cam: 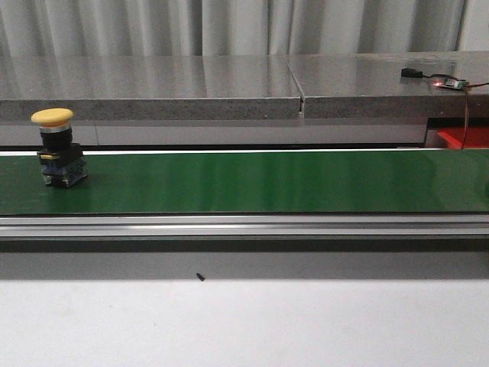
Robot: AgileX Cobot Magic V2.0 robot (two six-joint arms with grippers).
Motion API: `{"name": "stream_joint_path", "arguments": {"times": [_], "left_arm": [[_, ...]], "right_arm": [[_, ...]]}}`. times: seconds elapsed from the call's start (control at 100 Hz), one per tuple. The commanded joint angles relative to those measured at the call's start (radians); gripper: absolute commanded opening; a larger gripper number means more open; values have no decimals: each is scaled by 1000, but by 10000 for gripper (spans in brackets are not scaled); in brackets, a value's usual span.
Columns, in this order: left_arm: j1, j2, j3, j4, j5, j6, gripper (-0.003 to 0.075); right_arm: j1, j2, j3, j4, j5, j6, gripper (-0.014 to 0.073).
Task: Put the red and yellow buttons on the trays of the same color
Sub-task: 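Lower the red button into the red tray and open the right gripper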
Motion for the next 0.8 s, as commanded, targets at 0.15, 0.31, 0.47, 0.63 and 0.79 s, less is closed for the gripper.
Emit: {"name": "stream_joint_path", "arguments": {"times": [0.15, 0.31, 0.47, 0.63, 0.79], "left_arm": [[-7, 2, -24, -30, -57, -2, -19], [-7, 2, -24, -30, -57, -2, -19], [-7, 2, -24, -30, -57, -2, -19], [-7, 2, -24, -30, -57, -2, -19], [-7, 2, -24, -30, -57, -2, -19]], "right_arm": [[-6, 27, -24, 1, -101, -14, 150], [-6, 64, -27, 3, -110, -14, 150], [-6, 98, -27, 3, -115, -14, 150], [-6, 118, -28, 6, -117, -14, 153], [-6, 127, -28, 6, -122, -14, 159]]}}
